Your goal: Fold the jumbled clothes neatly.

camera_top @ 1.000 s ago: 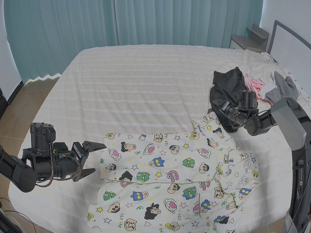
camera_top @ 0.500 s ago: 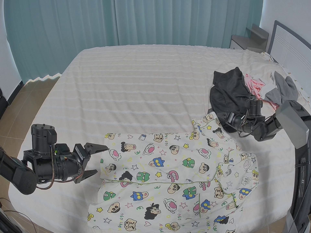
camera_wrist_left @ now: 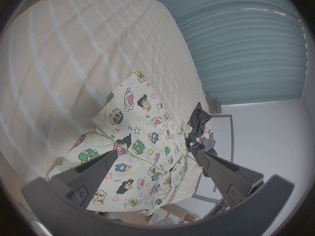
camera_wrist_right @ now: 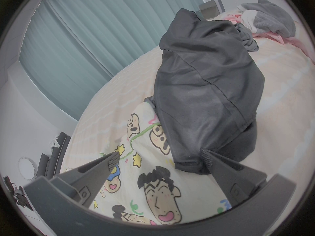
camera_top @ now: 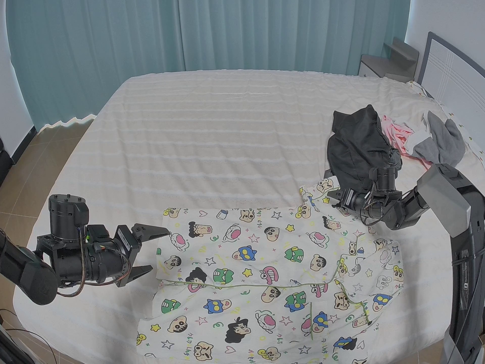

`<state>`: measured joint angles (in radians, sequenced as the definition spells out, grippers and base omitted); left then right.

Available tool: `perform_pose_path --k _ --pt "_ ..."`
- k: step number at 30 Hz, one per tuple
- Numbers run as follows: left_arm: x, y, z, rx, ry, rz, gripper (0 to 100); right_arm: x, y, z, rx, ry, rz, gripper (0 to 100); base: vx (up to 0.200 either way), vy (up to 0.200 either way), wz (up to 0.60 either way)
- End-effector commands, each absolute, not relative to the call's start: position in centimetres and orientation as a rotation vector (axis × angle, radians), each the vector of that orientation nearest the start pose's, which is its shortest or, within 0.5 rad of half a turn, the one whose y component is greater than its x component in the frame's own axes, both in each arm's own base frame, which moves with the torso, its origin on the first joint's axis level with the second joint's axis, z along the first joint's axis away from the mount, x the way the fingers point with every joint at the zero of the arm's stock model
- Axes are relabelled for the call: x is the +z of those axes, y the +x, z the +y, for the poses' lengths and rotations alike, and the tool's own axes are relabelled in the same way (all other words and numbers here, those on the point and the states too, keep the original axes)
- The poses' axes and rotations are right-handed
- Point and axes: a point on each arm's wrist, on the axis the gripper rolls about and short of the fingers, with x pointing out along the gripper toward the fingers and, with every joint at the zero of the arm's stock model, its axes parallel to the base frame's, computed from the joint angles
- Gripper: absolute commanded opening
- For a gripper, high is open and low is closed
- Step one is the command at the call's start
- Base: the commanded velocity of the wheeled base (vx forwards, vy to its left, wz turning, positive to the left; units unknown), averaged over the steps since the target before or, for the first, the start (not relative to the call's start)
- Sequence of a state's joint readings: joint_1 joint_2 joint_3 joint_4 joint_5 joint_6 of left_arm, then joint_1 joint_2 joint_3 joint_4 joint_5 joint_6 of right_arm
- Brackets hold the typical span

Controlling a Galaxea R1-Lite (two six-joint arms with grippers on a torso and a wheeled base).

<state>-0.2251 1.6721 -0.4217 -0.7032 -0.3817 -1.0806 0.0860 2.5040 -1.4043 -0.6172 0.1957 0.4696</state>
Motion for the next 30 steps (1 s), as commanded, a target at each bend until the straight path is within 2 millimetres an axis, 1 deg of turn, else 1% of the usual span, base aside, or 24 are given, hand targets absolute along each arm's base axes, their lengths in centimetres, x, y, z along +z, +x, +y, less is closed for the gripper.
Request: perform_pose_path --k 1,4,7,18,24,26,28,30 --pt "10.4 23.5 -6.3 -0.234 -1.062 0.821 100 1.3 47.1 3.0 0.125 0.487 0.541 100 0.0 0.0 0.0" --pt "10.3 23.5 -6.3 -0.233 -1.062 0.822 100 1.6 46.7 1.8 0.1 0.495 0.541 100 0.0 0.0 0.0" --pt "10.3 23.5 -6.3 -0.233 -1.062 0.822 100 1.8 46.2 1.1 0.085 0.497 0.546 100 0.0 0.0 0.0" --pt "10.4 23.5 -6.3 -0.235 -1.062 0.822 100 2.0 44.6 1.1 0.078 0.493 0.579 100 0.0 0.0 0.0" --pt "10.4 23.5 -6.3 -0.235 -1.062 0.822 100 2.4 43.5 -0.6 0.037 0.509 0.584 100 0.0 0.0 0.0" --pt "10.4 23.5 -6.3 -0.235 -1.063 0.822 100 2.9 43.1 -1.4 0.022 0.519 0.576 100 0.0 0.0 0.0" --pt "10.4 23.5 -6.3 -0.237 -1.063 0.824 100 3.7 42.7 -1.4 0.028 0.531 0.558 100 0.0 0.0 0.0" --pt "10.4 23.5 -6.4 -0.24 -1.062 0.825 100 4.4 42.5 -1.0 0.047 0.538 0.535 100 0.0 0.0 0.0"
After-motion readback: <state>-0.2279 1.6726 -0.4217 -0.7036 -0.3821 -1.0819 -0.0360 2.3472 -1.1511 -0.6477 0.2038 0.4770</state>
